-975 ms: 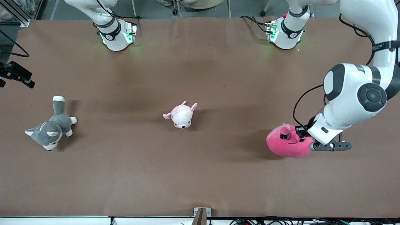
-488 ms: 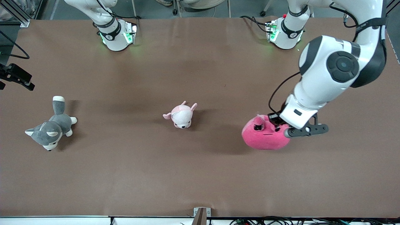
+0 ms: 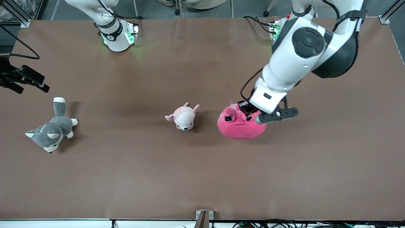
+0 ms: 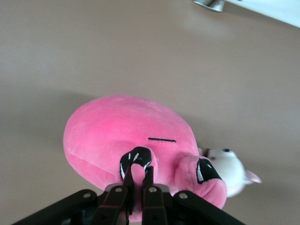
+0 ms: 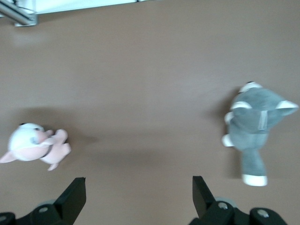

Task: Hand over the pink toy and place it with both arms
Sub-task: 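Carry the pink plush toward the right gripper while the right gripper reaches, then grasp the pink plush with the right gripper beside the left gripper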

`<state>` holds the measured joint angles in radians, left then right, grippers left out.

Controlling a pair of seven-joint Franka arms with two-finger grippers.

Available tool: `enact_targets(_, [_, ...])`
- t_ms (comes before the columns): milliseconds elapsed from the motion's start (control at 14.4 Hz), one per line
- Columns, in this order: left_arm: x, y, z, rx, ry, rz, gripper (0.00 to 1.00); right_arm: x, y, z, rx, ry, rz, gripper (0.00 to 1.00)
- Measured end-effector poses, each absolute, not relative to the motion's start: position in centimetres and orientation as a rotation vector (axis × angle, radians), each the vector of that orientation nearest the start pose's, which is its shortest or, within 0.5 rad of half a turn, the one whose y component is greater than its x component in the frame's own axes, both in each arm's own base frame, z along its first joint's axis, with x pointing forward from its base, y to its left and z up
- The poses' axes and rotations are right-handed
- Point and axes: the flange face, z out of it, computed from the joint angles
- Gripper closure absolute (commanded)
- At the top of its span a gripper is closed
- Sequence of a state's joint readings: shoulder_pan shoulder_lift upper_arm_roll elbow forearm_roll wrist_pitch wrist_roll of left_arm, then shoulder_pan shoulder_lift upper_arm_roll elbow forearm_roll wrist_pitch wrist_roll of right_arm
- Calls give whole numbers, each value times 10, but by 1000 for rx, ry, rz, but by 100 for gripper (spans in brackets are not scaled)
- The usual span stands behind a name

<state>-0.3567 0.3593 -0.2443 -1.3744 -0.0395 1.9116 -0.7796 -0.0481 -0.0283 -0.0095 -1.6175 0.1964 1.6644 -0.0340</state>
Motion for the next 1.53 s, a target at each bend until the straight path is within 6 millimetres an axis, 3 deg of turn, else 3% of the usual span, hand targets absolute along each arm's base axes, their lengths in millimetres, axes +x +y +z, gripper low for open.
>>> enact_targets(279, [553, -424, 552, -3446, -249, -222, 100, 558, 11, 599, -2828, 29, -5, 0])
enact_targets(557, [525, -481, 562, -3589, -317, -252, 100, 556, 63, 603, -2775, -76, 4, 0])
enact_targets(697, [513, -507, 562, -3646, -392, -267, 100, 555, 77, 609, -2704, -84, 0, 2])
enact_targets(905, [504, -538, 562, -3725, -561, -257, 100, 554, 85, 612, -2647, -85, 1, 24])
enact_targets(1184, [494, -575, 544, -3819, -803, -260, 100, 554, 105, 610, -2582, -47, 43, 31])
enact_targets(1532, [499, -587, 524, -3831, -1060, -190, 100, 552, 137, 605, -2574, -5, 92, 31])
